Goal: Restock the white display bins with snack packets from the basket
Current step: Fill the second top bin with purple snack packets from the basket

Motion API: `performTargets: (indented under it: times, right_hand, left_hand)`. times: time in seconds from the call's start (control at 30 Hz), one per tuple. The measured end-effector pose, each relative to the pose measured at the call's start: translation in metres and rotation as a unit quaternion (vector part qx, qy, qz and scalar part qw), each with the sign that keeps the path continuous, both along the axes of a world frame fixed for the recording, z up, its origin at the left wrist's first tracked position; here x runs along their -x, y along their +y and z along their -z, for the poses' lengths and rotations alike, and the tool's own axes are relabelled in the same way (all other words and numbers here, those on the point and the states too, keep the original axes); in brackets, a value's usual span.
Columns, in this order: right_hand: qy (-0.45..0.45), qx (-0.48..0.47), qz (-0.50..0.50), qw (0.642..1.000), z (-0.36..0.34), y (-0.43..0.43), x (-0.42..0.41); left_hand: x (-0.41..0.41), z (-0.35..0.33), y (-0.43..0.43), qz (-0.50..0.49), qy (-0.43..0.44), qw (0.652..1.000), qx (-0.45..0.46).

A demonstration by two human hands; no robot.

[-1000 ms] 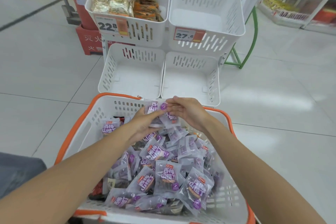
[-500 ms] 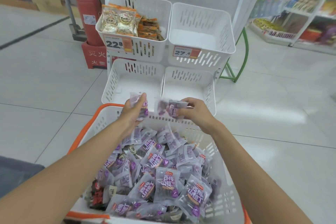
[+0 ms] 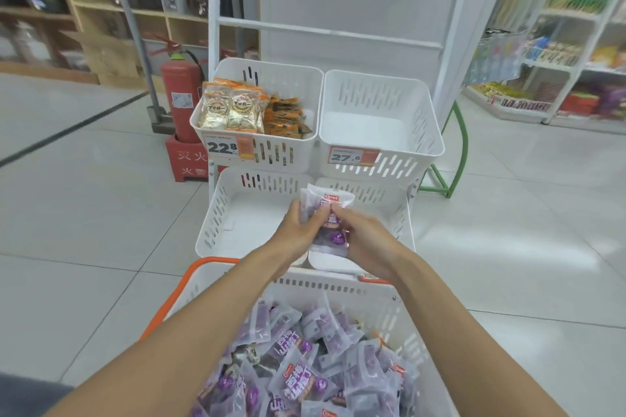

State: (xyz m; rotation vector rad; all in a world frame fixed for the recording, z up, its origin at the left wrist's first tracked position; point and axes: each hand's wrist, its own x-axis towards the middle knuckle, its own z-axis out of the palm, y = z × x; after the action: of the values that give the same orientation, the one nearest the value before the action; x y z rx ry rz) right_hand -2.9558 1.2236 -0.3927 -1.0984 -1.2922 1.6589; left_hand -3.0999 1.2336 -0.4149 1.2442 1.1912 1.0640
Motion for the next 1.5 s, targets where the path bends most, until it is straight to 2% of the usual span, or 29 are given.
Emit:
performTargets:
  times: [0.17,0.27,0.37,0.43,0.5,0.53,0.57,0.63,0.7,0.77,0.87,0.97,1.03,1.1,1.17,1.27,1.37,1.43,1.5]
  right_hand:
    - [-0.091,-0.112,-0.010,0.990,-0.056,0.067,-0.029]
    - [-0.144,-0.196,0.067,0.968,-0.088,0.122,-0.043]
    - [-0.156,-0.249,0.170,0.941,-0.107,0.174,-0.052]
    - [-0.201,-0.283,0.210,0.914,-0.107,0.208,-0.060]
    - [-0.254,-0.283,0.155,0.912,-0.096,0.232,-0.062]
    - [-0.273,-0.270,0.088,0.919,-0.089,0.239,-0.060]
    - [-0.305,-0.247,0.009,0.920,-0.081,0.244,-0.056]
    - [-0.399,-0.162,-0.140,0.892,-0.070,0.254,-0.050]
    - [-0.396,-0.040,-0.201,0.895,-0.067,0.261,-0.051]
    - [-0.366,-0.002,-0.168,0.915,-0.064,0.266,-0.054]
    - [-0.432,-0.054,-0.133,0.890,-0.060,0.265,-0.054]
    - [-0.420,-0.072,-0.103,0.899,-0.064,0.258,-0.052]
    - [-0.413,-0.156,-0.014,0.897,-0.071,0.246,-0.053]
    - [-0.364,-0.235,0.086,0.897,-0.075,0.219,-0.052]
    - [-0.307,-0.268,0.130,0.904,-0.077,0.177,-0.048]
    - [-0.275,-0.252,0.122,0.920,-0.062,0.112,-0.042]
    - [-0.340,-0.166,0.040,0.925,-0.019,0.056,-0.042]
    - [-0.428,-0.100,-0.042,0.897,0.020,0.023,-0.047]
    - [-0.496,-0.072,-0.099,0.860,0.060,-0.006,-0.049]
  left_hand:
    - [-0.017,-0.056,0.066,0.013,0.031,0.994,-0.100]
    - [-0.027,-0.087,0.116,0.011,0.036,0.987,-0.153]
    - [-0.012,-0.099,0.166,-0.057,0.195,0.955,-0.216]
    - [0.002,-0.095,0.193,-0.046,0.291,0.929,-0.223]
    - [0.013,-0.084,0.208,-0.007,0.354,0.911,-0.211]
    - [0.015,-0.079,0.213,0.004,0.371,0.905,-0.208]
    - [0.016,-0.075,0.216,0.010,0.373,0.903,-0.211]
    - [0.016,-0.073,0.218,0.015,0.362,0.906,-0.220]
    - [0.018,-0.071,0.218,0.027,0.358,0.906,-0.224]
    - [0.020,-0.069,0.218,0.042,0.364,0.902,-0.227]
    - [0.021,-0.067,0.217,0.046,0.361,0.904,-0.223]
    - [0.020,-0.071,0.211,0.030,0.350,0.907,-0.233]
    - [0.020,-0.074,0.204,-0.001,0.344,0.907,-0.243]
    - [0.018,-0.074,0.191,-0.057,0.354,0.891,-0.280]
    - [0.012,-0.072,0.169,-0.079,0.336,0.886,-0.309]
    - [0.006,-0.061,0.120,-0.022,0.316,0.913,-0.257]
    - [0.011,-0.030,0.065,0.033,0.309,0.937,-0.159]
    - [0.020,-0.004,0.031,0.055,0.287,0.951,-0.101]
    - [0.030,0.022,0.003,0.061,0.275,0.958,-0.056]
